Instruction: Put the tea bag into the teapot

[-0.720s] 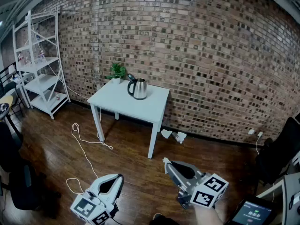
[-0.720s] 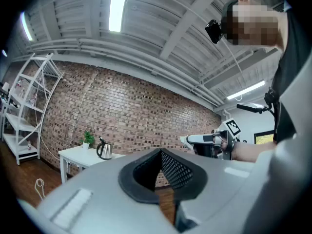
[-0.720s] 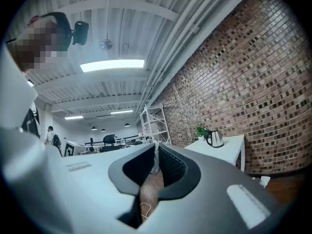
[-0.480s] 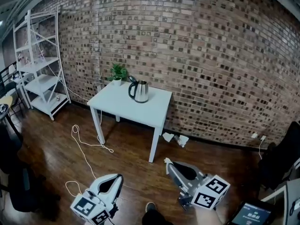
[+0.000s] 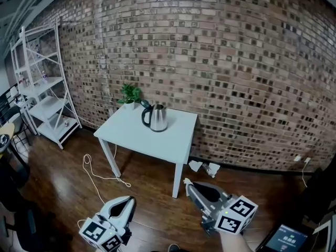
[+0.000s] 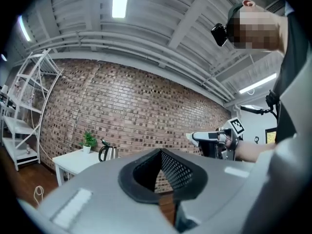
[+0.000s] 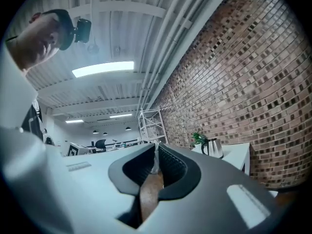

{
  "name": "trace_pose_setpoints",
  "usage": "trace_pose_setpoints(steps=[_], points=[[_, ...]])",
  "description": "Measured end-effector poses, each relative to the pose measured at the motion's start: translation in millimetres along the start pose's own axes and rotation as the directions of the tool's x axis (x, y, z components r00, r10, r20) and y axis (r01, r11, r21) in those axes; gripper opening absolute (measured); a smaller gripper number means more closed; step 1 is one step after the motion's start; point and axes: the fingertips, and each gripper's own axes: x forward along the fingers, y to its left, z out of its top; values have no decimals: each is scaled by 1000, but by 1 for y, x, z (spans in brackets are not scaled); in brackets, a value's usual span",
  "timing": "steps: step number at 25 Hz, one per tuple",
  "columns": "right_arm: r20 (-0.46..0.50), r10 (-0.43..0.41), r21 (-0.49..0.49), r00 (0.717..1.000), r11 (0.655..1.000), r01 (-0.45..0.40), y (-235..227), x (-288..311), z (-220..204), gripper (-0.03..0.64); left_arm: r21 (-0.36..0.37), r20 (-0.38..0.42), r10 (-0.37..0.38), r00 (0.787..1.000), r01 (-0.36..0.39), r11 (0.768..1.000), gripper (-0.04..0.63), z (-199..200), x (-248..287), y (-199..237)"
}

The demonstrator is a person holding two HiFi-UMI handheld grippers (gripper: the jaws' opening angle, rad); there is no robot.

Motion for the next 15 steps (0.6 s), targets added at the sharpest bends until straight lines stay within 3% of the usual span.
trace_pose_setpoints(steps=[6, 9, 12, 15], points=[[-17, 9, -2, 1000, 1000, -9, -64, 40, 9, 25, 25, -23, 27, 999, -26, 999, 6, 4, 62, 36], [-26, 18, 26, 1000, 1000, -17, -82, 61, 3, 26, 25, 6, -7, 1000, 7, 1000, 6, 10, 81, 47], [-31, 16, 37, 999, 999, -15, -101, 85, 1, 25, 69, -7, -39, 999, 39, 997, 5, 10, 104, 65], [-31, -5, 34, 1000, 999, 6, -121, 114, 3, 26, 61, -6, -55, 998, 56, 997, -5, 8, 126, 94]])
